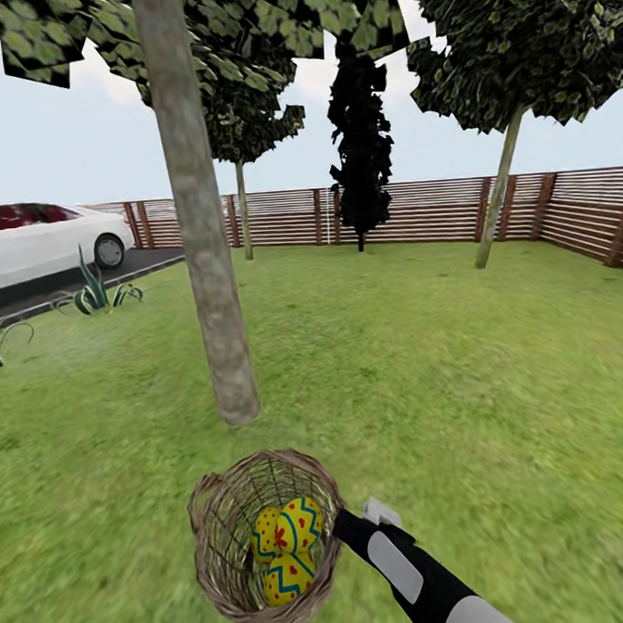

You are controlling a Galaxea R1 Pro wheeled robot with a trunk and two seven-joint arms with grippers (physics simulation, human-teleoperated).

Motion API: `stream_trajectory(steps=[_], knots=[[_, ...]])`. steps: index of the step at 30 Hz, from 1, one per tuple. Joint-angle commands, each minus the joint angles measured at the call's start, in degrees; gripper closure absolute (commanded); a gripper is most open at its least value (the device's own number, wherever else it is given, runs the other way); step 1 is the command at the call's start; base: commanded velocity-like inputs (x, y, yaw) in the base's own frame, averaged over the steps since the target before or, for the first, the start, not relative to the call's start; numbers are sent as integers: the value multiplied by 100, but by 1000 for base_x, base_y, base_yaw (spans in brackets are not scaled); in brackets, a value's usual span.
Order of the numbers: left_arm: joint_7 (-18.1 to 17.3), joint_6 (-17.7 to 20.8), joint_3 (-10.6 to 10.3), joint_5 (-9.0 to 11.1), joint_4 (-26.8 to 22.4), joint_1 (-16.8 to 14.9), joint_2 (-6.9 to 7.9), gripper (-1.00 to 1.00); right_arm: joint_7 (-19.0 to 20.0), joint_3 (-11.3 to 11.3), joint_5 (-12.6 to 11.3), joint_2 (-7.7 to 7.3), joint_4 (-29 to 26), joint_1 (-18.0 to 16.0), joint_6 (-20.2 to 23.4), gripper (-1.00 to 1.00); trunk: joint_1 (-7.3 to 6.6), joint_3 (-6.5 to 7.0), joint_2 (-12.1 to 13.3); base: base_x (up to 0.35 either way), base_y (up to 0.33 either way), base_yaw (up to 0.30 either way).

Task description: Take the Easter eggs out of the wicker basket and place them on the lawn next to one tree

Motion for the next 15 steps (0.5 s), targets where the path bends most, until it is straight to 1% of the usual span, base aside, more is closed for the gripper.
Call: stream_trajectory(steps=[1, 11, 15], knots=[[14, -17, -8, 32, 3, -3, 1, -100, -42, 11, -23, 0, -15, -4, 12, 100, -23, 12, 38, 0, 0, 280], [11, -17, -8, 32, 2, -3, 1, -100, -42, 18, -21, 0, -15, -4, 13, 100, -242, 192, 439, 0, 0, 280], [6, -56, -12, 35, -5, 3, 1, -100, -42, 18, -18, 0, -15, -4, 13, 100, -242, 192, 439, 3, 2, 281]])
